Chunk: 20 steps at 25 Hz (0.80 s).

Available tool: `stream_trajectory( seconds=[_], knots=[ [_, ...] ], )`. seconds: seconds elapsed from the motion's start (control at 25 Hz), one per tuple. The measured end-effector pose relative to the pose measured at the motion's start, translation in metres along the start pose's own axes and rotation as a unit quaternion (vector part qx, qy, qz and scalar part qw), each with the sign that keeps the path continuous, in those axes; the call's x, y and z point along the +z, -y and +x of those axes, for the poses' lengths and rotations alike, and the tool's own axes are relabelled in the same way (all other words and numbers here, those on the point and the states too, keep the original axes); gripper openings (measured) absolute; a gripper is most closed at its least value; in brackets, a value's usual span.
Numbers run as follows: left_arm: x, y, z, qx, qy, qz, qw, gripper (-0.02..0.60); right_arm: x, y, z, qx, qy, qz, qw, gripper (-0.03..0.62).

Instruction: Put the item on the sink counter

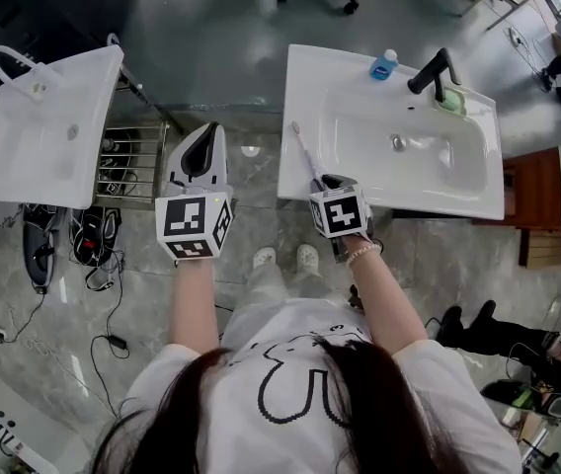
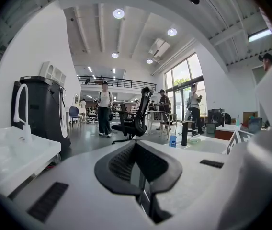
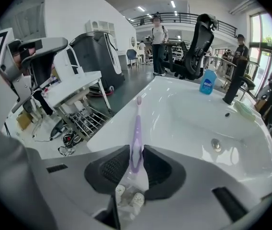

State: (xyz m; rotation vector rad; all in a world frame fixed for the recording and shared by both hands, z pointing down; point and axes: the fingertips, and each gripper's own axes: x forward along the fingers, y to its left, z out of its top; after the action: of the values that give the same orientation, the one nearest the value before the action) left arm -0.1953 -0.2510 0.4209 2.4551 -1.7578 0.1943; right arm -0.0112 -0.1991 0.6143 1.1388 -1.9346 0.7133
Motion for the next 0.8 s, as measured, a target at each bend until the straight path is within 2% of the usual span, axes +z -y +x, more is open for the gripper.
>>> stream_trajectory(
  seconds=[0.08, 0.2, 0.28, 0.8],
  knots=[
    [0.000, 0.002, -0.002, 0.000, 0.000, 0.000, 1.0000, 0.008, 0.000, -0.002, -0.002, 0.006, 0.000, 0.001, 1.000, 0.122],
    [0.003, 0.006, -0.003, -0.001, 0.002, 0.001, 1.0000, 0.008, 0.000, 0.000, -0.008, 0.021, 0.007, 0.020, 1.000, 0.217],
    [0.007, 0.009, -0.004, -0.002, 0.004, 0.002, 1.0000, 0.008, 0.006, 0.004, -0.016, 0.026, 0.021, 0.033, 0.999, 0.238],
    [0.051, 0.040, -0.006, -0.012, 0.041, 0.027, 0.9987, 0.008, 0.044, 0.044, -0.077, 0.013, 0.099, 0.054, 0.994, 0.245]
  ],
)
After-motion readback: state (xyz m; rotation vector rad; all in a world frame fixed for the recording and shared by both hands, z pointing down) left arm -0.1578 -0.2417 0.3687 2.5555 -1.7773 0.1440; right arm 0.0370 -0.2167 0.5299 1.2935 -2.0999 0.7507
